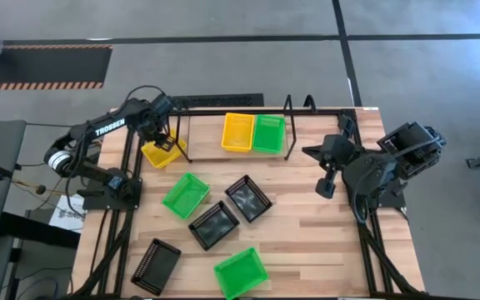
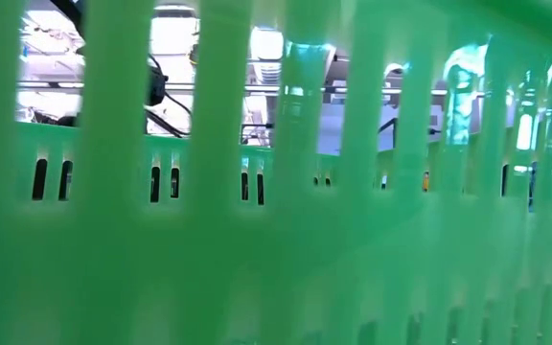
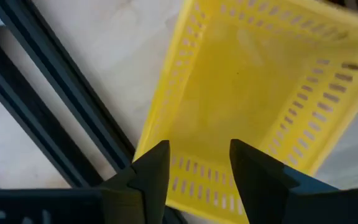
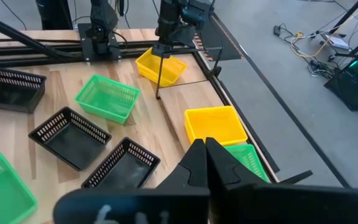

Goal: Stack baskets on shelf by color
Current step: Put the top right black bin on the shelf

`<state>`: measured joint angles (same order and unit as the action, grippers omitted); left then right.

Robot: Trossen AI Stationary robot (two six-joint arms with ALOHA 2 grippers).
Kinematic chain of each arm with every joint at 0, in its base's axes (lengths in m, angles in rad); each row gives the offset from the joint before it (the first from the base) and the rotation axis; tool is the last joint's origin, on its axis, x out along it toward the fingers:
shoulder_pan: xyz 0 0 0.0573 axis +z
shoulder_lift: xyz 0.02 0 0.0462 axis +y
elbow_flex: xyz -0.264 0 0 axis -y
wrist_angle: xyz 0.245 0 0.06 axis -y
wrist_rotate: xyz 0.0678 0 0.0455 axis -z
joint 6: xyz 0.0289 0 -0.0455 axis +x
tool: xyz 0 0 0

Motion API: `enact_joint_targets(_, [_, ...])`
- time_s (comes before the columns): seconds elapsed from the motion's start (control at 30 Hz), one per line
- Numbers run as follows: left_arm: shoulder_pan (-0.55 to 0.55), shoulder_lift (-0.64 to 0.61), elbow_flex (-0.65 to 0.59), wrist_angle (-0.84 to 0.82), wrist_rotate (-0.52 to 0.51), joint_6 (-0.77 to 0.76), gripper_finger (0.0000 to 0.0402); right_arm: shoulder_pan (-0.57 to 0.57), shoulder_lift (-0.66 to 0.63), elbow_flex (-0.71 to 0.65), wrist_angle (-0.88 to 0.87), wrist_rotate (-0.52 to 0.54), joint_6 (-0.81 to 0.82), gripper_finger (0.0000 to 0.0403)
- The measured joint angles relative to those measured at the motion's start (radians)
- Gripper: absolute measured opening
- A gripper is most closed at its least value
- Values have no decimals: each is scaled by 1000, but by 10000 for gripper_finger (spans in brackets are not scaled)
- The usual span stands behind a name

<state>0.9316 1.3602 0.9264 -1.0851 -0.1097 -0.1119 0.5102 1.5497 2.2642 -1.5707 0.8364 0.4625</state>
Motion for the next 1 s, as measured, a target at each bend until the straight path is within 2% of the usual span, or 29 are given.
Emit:
enact_joint_targets(0.23, [-2,-31,0,3,-4,23,155,0,0,0,0,0,17,1])
enact_joint_targets(0.4, [-1,-127,25,-16,-17,27,155,-2,0,0,0,0,69,1])
enact_joint_targets(0.5, [3,-195,35,-45,-83,-4,155,-2,0,0,2,0,72,1])
enact_joint_targets(0.6, [9,-237,35,-40,-75,-53,155,-2,0,0,4,0,72,1])
enact_joint_targets(0.8, [7,-202,35,7,-90,-201,155,-2,1,0,9,0,72,1])
enact_joint_targets(1.0, [-1,-143,35,-5,-105,-226,155,17,1,0,8,0,67,1])
